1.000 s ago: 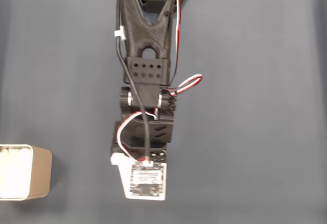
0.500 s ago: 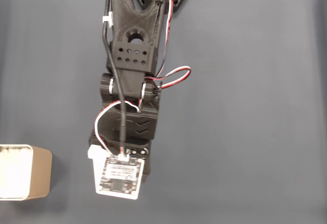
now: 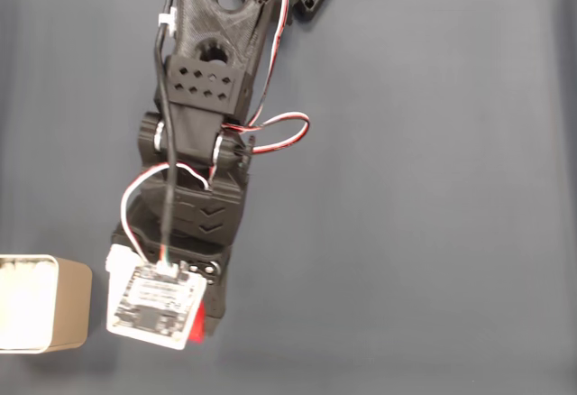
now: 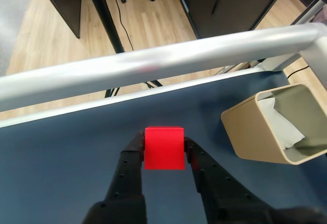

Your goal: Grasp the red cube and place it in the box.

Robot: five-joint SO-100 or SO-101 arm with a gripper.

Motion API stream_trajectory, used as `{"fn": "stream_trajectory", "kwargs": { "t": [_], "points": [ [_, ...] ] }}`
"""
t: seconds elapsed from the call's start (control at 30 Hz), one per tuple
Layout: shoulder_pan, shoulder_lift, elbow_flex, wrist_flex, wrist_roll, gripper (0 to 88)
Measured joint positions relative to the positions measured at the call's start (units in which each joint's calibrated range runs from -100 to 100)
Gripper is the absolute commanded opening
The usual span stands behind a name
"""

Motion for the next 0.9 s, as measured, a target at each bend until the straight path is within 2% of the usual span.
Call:
{"fn": "stream_trajectory", "kwargs": {
  "t": [0.5,0.9],
  "points": [
    [4.0,0.0,-3.5,0.0,-2.3,6.8],
    [7.1,3.7,-10.3,0.0,-2.3,6.9]
  ]
}}
